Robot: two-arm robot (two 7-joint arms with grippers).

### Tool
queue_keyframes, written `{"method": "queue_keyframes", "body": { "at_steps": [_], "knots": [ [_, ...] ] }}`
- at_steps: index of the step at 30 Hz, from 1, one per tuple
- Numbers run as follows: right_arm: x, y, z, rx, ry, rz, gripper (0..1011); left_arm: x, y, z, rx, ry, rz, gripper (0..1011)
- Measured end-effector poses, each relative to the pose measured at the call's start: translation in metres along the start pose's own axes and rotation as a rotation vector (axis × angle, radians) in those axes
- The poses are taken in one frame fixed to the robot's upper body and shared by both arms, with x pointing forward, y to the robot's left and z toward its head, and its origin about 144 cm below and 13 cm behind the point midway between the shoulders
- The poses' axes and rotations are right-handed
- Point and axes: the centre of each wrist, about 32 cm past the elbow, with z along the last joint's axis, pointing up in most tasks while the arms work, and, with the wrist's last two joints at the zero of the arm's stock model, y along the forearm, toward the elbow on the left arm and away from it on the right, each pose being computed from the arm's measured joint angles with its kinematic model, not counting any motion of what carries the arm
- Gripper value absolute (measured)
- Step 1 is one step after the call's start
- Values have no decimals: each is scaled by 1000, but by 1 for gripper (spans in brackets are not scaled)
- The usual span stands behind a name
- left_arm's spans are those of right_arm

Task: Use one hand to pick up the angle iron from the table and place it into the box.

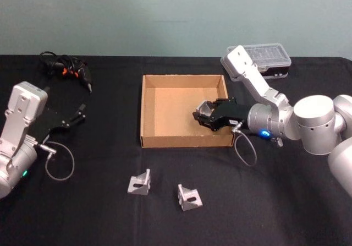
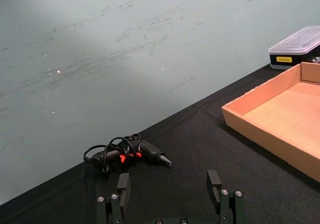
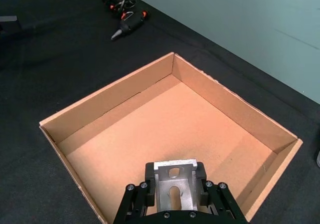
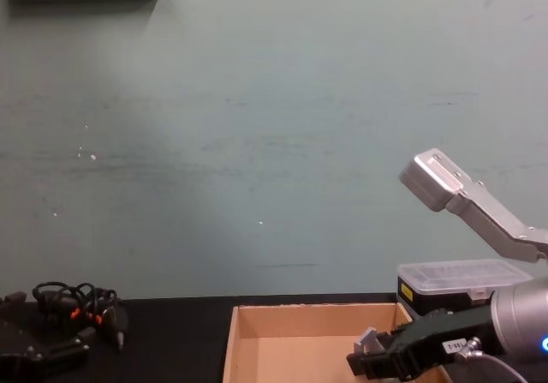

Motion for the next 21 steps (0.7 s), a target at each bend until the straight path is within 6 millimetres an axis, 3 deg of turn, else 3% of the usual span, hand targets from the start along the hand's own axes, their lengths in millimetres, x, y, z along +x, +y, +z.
{"method": "queue_keyframes", "body": {
  "at_steps": [14, 21],
  "knots": [
    [0, 0, -3, -12, 9, -8, 458, 0, 0, 0, 0, 0, 0, 1000],
    [1, -1, -3, -8, 9, -12, 654, 0, 0, 0, 0, 0, 0, 1000]
  ]
}}
